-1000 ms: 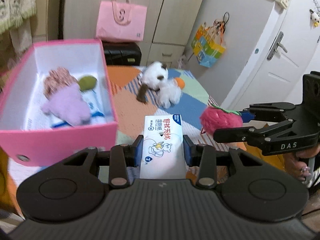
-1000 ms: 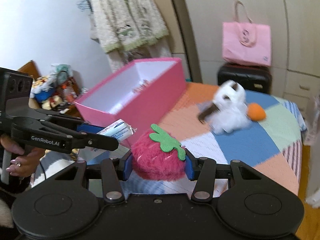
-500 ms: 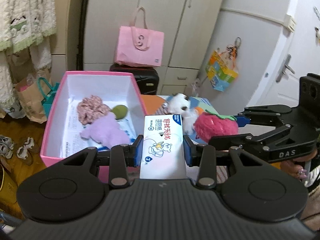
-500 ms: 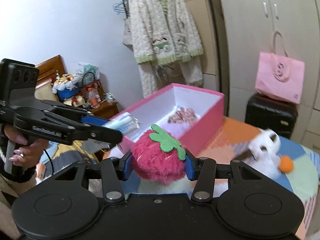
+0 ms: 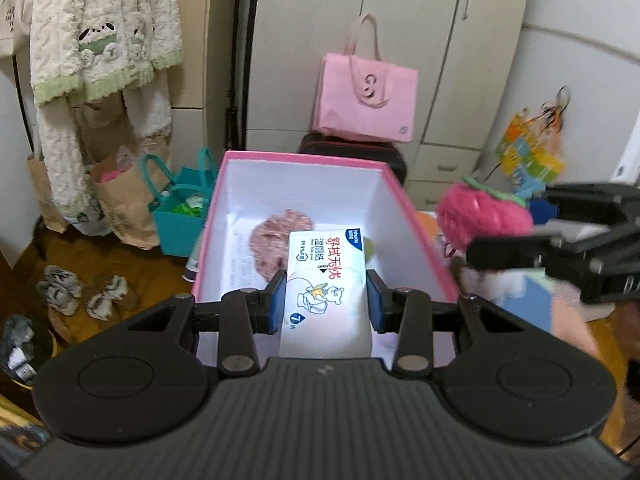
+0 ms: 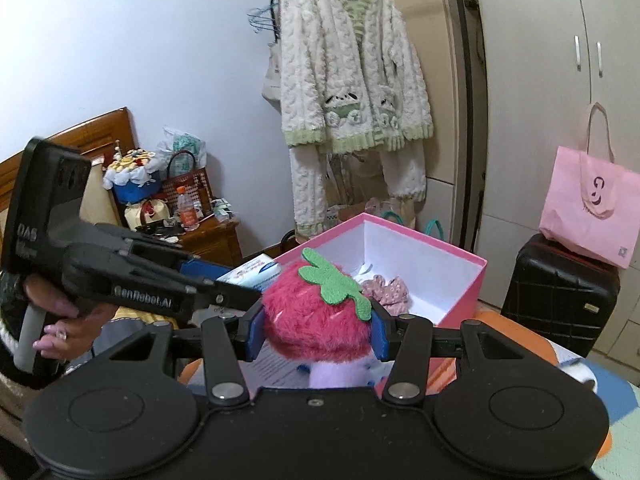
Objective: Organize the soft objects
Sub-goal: 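Carry the tissue pack and strawberry plush over the pink shoebox with both tools, then open both tools to drop the tissue pack and strawberry into the box, then move both tools back from the box toward the table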
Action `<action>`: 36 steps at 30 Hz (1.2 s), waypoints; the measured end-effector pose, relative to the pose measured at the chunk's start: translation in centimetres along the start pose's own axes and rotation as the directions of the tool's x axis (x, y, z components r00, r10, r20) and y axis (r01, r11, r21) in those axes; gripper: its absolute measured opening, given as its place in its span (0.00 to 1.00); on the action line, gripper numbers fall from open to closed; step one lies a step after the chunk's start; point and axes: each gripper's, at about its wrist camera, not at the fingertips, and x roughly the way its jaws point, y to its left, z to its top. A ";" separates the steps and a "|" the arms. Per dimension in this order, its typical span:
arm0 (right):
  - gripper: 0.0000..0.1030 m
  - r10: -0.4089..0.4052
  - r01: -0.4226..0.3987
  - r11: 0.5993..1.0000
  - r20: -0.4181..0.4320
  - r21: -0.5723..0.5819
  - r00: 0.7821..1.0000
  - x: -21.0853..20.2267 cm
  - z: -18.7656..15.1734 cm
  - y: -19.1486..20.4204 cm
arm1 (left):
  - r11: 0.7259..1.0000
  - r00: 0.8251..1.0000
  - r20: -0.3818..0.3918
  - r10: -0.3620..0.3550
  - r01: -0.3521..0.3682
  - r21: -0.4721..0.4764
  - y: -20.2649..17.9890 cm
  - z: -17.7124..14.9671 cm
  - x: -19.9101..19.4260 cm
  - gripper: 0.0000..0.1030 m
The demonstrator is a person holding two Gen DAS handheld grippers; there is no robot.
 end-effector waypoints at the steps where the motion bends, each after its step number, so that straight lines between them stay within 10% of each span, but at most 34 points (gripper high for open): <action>1: 0.53 0.002 -0.002 1.000 -0.007 0.017 1.000 0.8 0.3 -0.6 | 1.000 1.000 -0.002 0.014 -0.014 0.015 0.2 0.1 0.7 0.37; 25: 0.56 -0.152 0.141 0.988 -0.284 -0.057 0.947 16.4 3.0 -7.0 | 0.980 0.980 -0.153 0.126 -0.098 0.173 1.3 2.9 10.1 0.40; 36: 0.60 -0.141 0.145 0.989 -0.194 0.007 0.971 12.7 3.3 -7.5 | 0.991 0.990 -0.110 0.085 -0.073 0.109 1.6 3.2 7.0 0.46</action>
